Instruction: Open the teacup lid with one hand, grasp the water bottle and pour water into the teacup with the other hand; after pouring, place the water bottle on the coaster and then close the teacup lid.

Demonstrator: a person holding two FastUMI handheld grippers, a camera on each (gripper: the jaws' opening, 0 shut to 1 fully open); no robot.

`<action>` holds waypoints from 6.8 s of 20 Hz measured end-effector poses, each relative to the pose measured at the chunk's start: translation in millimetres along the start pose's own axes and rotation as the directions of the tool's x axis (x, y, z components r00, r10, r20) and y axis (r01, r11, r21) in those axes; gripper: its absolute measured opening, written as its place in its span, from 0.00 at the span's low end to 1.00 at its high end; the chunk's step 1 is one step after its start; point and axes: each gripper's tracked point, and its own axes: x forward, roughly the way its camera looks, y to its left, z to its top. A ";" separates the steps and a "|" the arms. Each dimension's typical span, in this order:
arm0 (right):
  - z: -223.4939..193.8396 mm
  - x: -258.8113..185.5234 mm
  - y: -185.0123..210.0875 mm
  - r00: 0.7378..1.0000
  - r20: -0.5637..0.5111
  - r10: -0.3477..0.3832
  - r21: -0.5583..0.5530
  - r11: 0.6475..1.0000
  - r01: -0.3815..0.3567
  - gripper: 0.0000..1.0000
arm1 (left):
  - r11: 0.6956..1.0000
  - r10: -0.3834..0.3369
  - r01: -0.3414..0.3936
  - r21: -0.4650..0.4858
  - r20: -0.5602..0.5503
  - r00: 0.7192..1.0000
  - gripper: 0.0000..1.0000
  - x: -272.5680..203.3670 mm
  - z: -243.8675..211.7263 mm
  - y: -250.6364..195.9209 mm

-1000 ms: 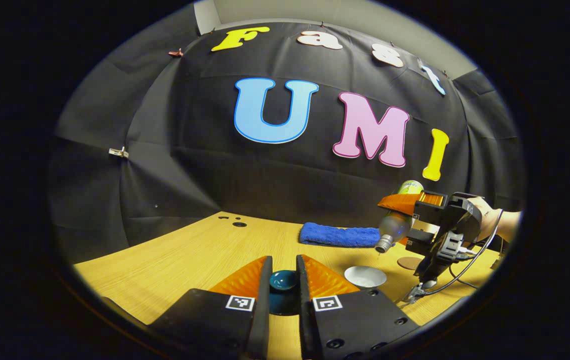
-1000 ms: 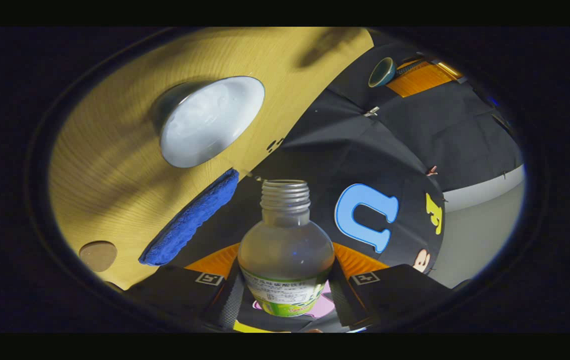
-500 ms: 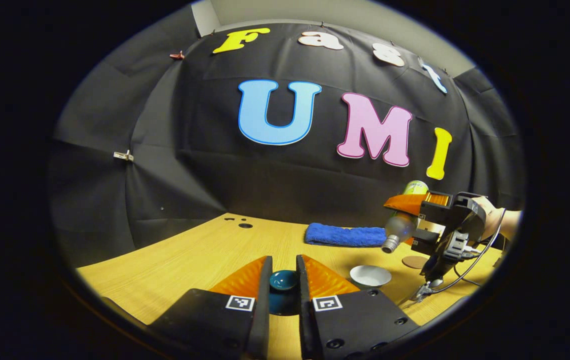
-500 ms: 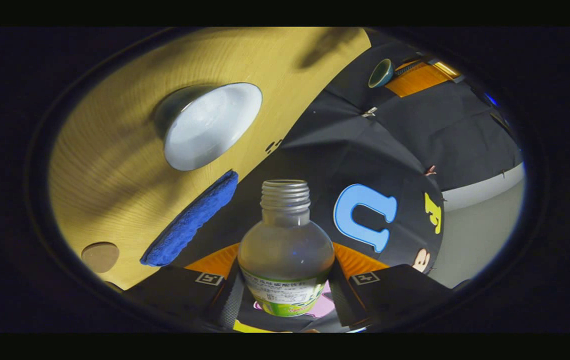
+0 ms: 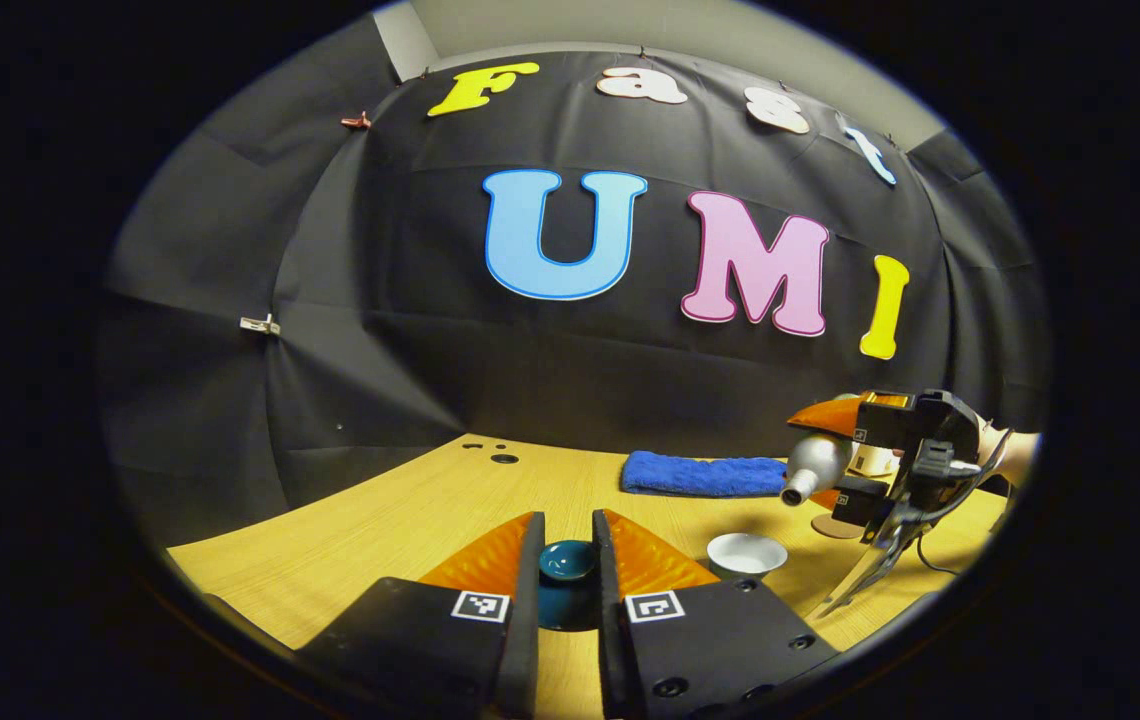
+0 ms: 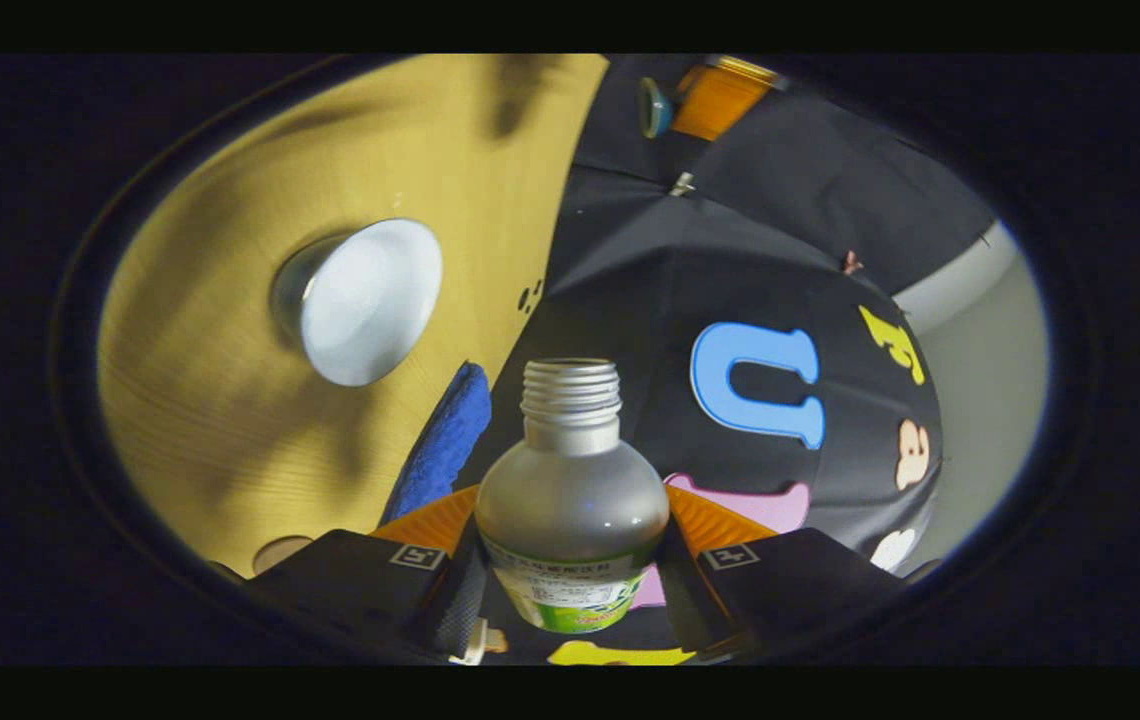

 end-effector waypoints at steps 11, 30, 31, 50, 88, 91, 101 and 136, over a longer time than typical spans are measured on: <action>-57.3 -49.4 -2.9 0.987 -0.088 0.132 0.699 0.714 -0.033 0.78 | 0.999 -0.029 0.029 0.013 0.008 1.000 0.28 -4.3 7.7 -35.6; -142.9 -85.2 -11.4 0.993 -0.088 0.076 0.959 -0.264 0.106 0.78 | 0.977 -0.206 0.206 0.057 -0.012 0.978 0.30 29.3 -1.5 -126.8; -145.7 -81.9 0.5 0.993 -0.088 0.081 0.955 -0.278 0.107 0.79 | 0.977 -0.205 0.205 0.058 -0.013 0.979 0.30 31.9 -1.7 -126.2; -153.7 -24.5 74.2 0.986 -0.109 0.122 0.962 -0.236 0.136 0.83 | 0.980 -0.200 0.201 0.003 -0.063 0.978 0.29 52.8 -26.5 -119.3; -105.8 -181.5 33.1 0.980 -0.177 0.087 0.958 -0.215 0.192 0.98 | 0.971 -0.238 0.240 0.014 -0.080 0.968 0.29 61.4 -38.8 -159.7; -110.2 -194.2 35.8 0.972 -0.222 0.080 0.954 -0.190 0.233 0.98 | 0.970 -0.239 0.243 0.031 -0.104 0.965 0.29 78.0 -48.1 -164.0; -103.3 -196.7 58.6 0.967 -0.228 0.114 0.936 -0.247 0.250 0.98 | 0.962 -0.240 0.261 0.083 -0.207 0.949 0.30 101.9 -81.1 -176.0; -120.0 -211.0 66.6 0.928 -0.364 0.080 0.904 -0.211 0.373 0.98 | 0.979 -0.200 0.200 -0.043 0.007 0.980 0.95 39.7 -50.9 -201.8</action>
